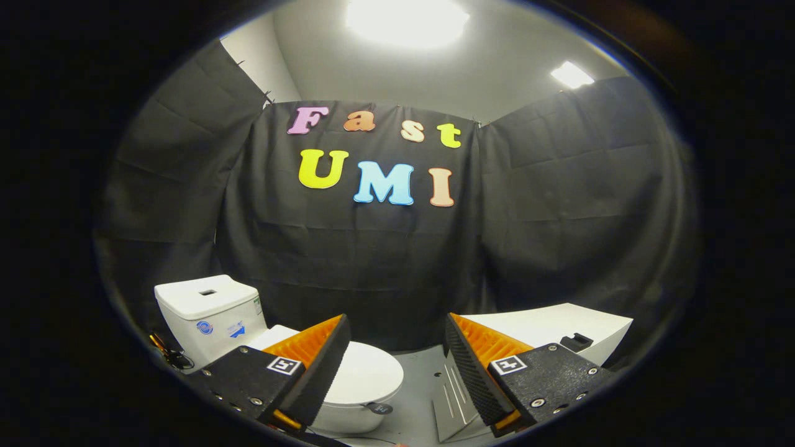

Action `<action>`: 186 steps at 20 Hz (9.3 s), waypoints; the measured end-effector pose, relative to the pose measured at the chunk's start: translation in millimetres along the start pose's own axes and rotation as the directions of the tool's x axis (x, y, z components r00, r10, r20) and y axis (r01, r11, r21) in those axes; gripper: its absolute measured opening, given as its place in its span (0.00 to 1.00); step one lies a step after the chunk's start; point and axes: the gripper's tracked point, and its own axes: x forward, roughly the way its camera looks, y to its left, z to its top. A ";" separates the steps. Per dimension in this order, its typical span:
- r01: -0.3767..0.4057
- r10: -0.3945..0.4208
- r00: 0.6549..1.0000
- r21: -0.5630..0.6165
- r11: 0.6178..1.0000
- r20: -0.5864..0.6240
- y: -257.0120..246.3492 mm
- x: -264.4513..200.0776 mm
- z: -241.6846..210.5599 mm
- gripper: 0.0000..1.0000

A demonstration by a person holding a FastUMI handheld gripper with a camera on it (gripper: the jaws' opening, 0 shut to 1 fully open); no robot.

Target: Open the toilet lid.

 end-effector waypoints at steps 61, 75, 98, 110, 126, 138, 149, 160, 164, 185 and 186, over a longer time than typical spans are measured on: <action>0.462 0.031 0.750 0.558 0.689 -0.660 43.4 56.4 -313.7 0.88; 0.503 0.096 0.772 0.697 0.511 -0.628 42.3 78.3 -345.6 0.42; 0.383 0.088 0.786 0.595 0.706 -0.611 35.6 89.3 -270.7 0.00; 0.295 0.011 0.843 0.481 0.826 -0.538 54.8 97.1 -180.1 0.00; 0.101 0.000 0.937 0.270 0.958 -0.349 122.0 94.7 -64.5 0.00; 0.057 0.015 0.956 0.235 0.970 -0.295 136.3 94.6 -45.0 0.00; 0.021 0.016 0.965 0.139 0.990 -0.262 163.9 93.7 -18.6 0.00; 0.006 -0.013 0.976 -0.031 1.000 -0.219 211.0 92.2 20.1 0.00; -0.018 -0.001 0.982 -0.099 0.995 -0.189 246.1 90.1 38.1 0.00; -0.143 0.135 0.985 -0.071 0.987 -0.103 385.5 78.2 75.6 0.00; -0.149 0.141 0.985 -0.070 0.986 -0.104 391.3 78.8 76.9 0.00</action>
